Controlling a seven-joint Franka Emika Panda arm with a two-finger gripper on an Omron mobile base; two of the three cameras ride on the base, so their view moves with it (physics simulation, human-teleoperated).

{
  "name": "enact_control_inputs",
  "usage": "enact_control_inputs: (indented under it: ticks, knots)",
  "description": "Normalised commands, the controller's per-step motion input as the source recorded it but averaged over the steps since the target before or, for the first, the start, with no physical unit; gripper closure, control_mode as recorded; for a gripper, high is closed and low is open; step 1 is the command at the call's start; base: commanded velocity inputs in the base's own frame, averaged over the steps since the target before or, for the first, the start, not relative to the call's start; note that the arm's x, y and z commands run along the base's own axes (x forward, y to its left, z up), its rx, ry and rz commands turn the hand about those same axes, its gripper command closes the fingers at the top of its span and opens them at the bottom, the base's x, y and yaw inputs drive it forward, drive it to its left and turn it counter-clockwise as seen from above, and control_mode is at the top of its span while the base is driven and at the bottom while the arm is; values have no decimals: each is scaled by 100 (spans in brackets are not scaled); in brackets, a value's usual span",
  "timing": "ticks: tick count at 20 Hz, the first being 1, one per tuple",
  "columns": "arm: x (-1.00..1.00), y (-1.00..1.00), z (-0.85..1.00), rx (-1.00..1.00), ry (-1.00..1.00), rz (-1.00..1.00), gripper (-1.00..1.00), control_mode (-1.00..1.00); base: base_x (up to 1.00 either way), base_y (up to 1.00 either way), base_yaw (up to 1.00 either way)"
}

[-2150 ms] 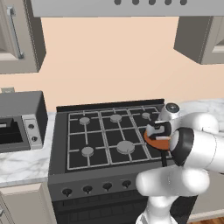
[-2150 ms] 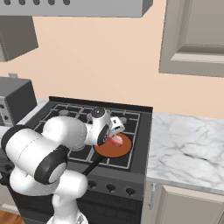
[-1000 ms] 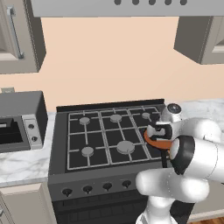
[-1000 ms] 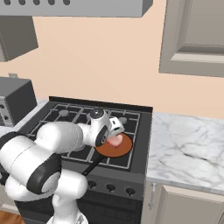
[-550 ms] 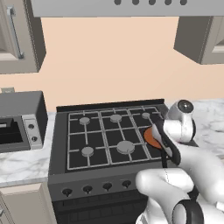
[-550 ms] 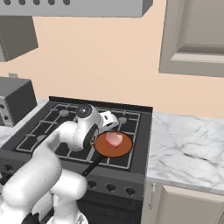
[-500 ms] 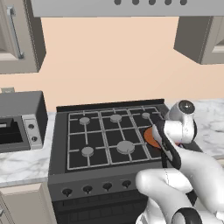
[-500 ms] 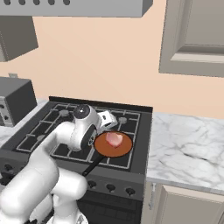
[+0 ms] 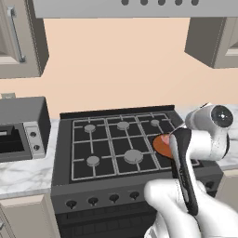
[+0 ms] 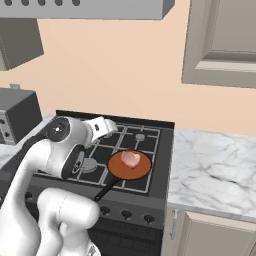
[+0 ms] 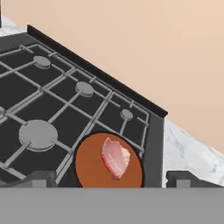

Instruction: Retrieve the steak from the fridge and place it on the saucepan with marinade on the stove.

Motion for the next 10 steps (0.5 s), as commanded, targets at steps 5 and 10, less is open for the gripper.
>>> enact_control_inputs:
  ticks: [5,10]
  knots:
    - [-52,88,96,-5,-25,0,-100,-100,0,0,0]
    - [-50,100,35,-14,-16,-2,-100,-100,0,0,0]
